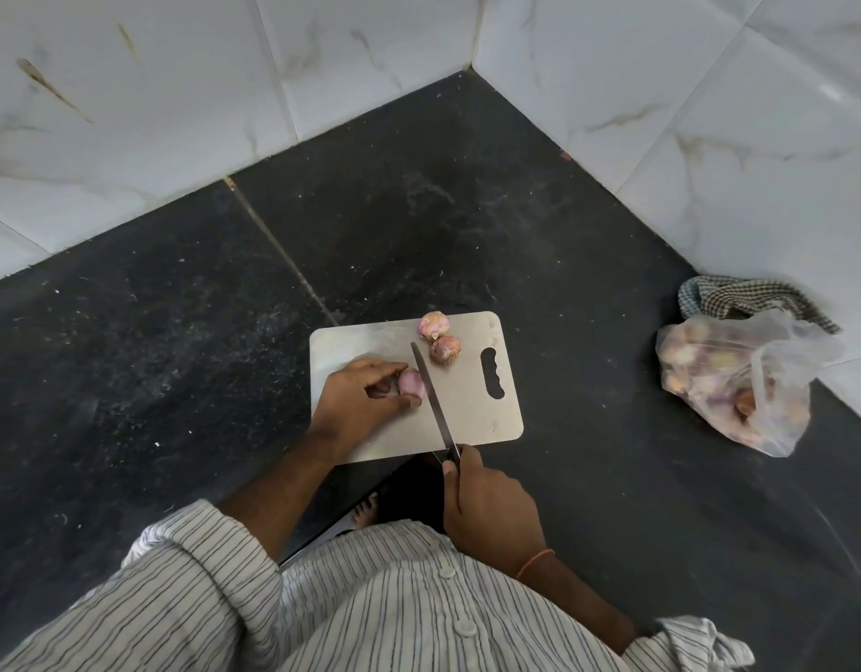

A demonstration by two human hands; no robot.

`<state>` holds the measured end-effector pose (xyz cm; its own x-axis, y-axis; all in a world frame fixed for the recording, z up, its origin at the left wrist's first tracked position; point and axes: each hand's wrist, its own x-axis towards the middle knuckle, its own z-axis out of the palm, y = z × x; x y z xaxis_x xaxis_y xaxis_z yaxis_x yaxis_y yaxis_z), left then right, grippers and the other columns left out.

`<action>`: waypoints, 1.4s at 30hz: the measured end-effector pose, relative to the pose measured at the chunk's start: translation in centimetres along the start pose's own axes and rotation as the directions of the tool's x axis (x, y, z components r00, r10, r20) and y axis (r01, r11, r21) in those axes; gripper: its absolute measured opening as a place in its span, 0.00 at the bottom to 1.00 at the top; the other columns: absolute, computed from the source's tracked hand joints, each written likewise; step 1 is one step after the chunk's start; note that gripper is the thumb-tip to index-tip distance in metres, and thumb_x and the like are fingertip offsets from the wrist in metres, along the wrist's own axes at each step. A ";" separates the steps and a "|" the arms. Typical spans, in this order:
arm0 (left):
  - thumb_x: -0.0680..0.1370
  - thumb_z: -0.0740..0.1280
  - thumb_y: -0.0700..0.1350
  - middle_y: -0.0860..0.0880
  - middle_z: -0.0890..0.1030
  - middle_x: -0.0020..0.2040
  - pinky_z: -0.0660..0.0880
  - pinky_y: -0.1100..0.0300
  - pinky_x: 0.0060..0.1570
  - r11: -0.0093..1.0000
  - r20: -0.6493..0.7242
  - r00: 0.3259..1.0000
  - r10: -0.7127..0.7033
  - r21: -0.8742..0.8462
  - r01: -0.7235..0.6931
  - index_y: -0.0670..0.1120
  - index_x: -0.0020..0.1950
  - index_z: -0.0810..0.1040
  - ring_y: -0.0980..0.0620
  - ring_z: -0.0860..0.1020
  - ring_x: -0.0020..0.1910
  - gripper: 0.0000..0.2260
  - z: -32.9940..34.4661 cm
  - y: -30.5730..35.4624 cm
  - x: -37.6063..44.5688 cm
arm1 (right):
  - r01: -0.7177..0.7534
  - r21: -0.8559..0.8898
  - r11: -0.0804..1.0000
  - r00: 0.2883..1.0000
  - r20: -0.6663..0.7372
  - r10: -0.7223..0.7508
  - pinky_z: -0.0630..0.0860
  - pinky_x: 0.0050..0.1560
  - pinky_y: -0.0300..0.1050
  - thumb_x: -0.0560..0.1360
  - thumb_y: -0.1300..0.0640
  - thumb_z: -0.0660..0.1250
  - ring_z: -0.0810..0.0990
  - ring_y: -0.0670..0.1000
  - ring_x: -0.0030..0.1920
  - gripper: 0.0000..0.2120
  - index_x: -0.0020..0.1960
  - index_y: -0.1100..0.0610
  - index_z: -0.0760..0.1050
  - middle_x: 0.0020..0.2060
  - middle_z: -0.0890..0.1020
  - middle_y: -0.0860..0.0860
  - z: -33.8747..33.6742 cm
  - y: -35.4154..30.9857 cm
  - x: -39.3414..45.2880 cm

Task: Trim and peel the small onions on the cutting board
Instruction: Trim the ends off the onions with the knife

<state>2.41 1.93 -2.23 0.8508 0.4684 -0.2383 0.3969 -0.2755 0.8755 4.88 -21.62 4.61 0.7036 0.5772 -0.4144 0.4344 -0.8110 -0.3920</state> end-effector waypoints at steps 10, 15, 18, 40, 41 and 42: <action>0.70 0.85 0.52 0.59 0.84 0.60 0.80 0.61 0.61 1.000 -0.014 1.000 0.025 -0.010 -0.025 0.54 0.67 0.86 0.59 0.82 0.56 0.26 0.1 -0.1 -0.1 | 0.002 0.100 0.995 1.000 -0.003 -0.002 0.68 0.38 0.49 0.88 0.47 0.53 0.83 0.60 0.42 0.10 0.52 0.51 0.64 0.40 0.82 0.52 -1.3 -2.7 3.5; 0.70 0.85 0.54 0.59 0.84 0.60 0.81 0.60 0.61 1.000 -0.019 0.999 0.030 0.007 -0.030 0.54 0.68 0.86 0.58 0.82 0.56 0.27 0.2 -0.3 -0.2 | -0.005 0.084 0.996 1.000 0.026 0.003 0.73 0.38 0.50 0.88 0.46 0.52 0.83 0.56 0.40 0.10 0.54 0.50 0.66 0.40 0.81 0.49 -0.4 -1.3 0.7; 0.70 0.85 0.54 0.59 0.84 0.60 0.81 0.59 0.61 0.999 -0.016 0.999 0.033 0.016 -0.032 0.54 0.67 0.86 0.58 0.82 0.56 0.26 0.2 -0.4 -0.2 | -0.017 0.085 0.996 0.999 0.040 0.014 0.74 0.38 0.50 0.88 0.45 0.51 0.80 0.54 0.37 0.10 0.53 0.50 0.65 0.39 0.80 0.49 0.3 -0.6 0.0; 0.73 0.82 0.56 0.59 0.85 0.56 0.83 0.60 0.58 0.999 -0.014 0.999 0.034 -0.019 -0.034 0.57 0.61 0.84 0.58 0.84 0.54 0.18 -0.4 0.0 -0.4 | -0.110 -0.018 0.994 0.985 0.130 0.112 0.72 0.41 0.49 0.88 0.45 0.50 0.86 0.60 0.48 0.13 0.61 0.54 0.64 0.49 0.86 0.54 3.7 0.8 0.2; 0.74 0.82 0.56 0.59 0.85 0.55 0.82 0.61 0.56 1.000 -0.004 1.000 0.028 -0.012 -0.029 0.57 0.61 0.83 0.58 0.84 0.54 0.18 -0.5 0.1 -0.4 | -0.112 -0.018 0.994 0.985 0.128 0.113 0.73 0.41 0.50 0.88 0.45 0.50 0.86 0.60 0.49 0.13 0.60 0.54 0.64 0.49 0.86 0.54 3.7 0.8 0.2; 0.74 0.81 0.57 0.59 0.85 0.54 0.82 0.63 0.55 1.000 0.008 1.000 0.030 -0.002 -0.030 0.57 0.60 0.82 0.59 0.83 0.53 0.18 -0.6 0.2 -0.4 | -0.113 -0.015 0.993 0.985 0.128 0.114 0.73 0.41 0.50 0.88 0.45 0.50 0.86 0.60 0.49 0.13 0.60 0.54 0.64 0.49 0.86 0.54 3.7 0.8 0.2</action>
<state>1.90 2.20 -1.68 0.8652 0.4530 -0.2151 0.3704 -0.2882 0.8830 3.33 -21.84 1.16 0.6710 0.4882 -0.5580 0.3603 -0.8725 -0.3301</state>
